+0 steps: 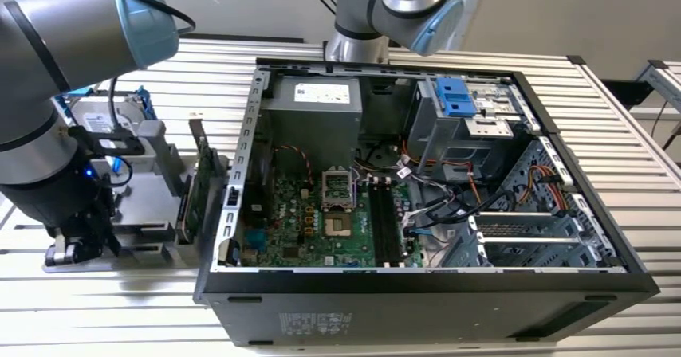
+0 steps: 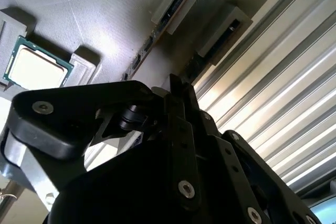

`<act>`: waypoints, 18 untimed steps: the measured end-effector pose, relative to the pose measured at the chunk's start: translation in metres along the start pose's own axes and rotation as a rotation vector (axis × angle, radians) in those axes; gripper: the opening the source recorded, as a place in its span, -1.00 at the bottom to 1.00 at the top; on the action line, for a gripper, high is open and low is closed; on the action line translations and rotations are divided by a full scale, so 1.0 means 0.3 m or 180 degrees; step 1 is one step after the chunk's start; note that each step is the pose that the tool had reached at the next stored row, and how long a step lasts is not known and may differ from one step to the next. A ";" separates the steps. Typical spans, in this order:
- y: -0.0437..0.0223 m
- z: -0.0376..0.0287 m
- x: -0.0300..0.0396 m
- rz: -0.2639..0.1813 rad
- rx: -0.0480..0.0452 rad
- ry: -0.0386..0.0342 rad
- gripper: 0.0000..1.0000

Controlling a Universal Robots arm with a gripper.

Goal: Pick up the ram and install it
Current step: 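Pick up the ram and move it above insertion slot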

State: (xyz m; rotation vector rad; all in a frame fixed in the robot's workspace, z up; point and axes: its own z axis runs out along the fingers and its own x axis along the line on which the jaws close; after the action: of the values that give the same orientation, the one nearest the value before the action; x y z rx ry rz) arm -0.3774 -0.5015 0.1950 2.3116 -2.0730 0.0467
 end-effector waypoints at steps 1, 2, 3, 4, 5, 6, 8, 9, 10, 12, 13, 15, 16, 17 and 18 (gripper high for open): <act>0.000 0.000 0.000 0.0000 0.0000 -0.0001 -1.00; 0.000 0.000 0.000 0.0000 0.0000 -0.0001 -1.00; 0.000 0.000 0.000 0.0000 0.0000 -0.0001 -1.00; 0.000 0.000 0.000 0.0000 0.0000 -0.0001 -1.00; 0.000 0.001 0.000 0.0000 0.0000 -0.0004 -1.00; 0.000 0.001 0.000 0.0000 0.0001 -0.0005 -1.00; 0.000 0.001 0.000 0.0000 0.0001 -0.0007 -1.00; 0.000 0.001 0.000 0.0000 0.0001 -0.0009 -1.00; 0.000 0.001 0.000 0.0000 0.0001 -0.0010 -1.00; 0.000 0.001 0.000 0.0000 0.0001 -0.0012 -1.00; 0.000 0.000 0.000 0.0000 0.0001 -0.0013 -1.00; 0.000 0.000 0.000 0.0000 0.0001 -0.0015 -1.00; 0.000 0.000 0.000 0.0000 0.0002 -0.0016 -1.00; 0.000 0.000 0.000 0.0000 0.0002 -0.0017 -1.00; 0.000 0.000 0.000 0.0000 0.0002 -0.0018 -1.00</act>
State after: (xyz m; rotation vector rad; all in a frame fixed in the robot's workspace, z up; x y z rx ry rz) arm -0.3774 -0.5015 0.1948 2.3148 -2.0759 0.0407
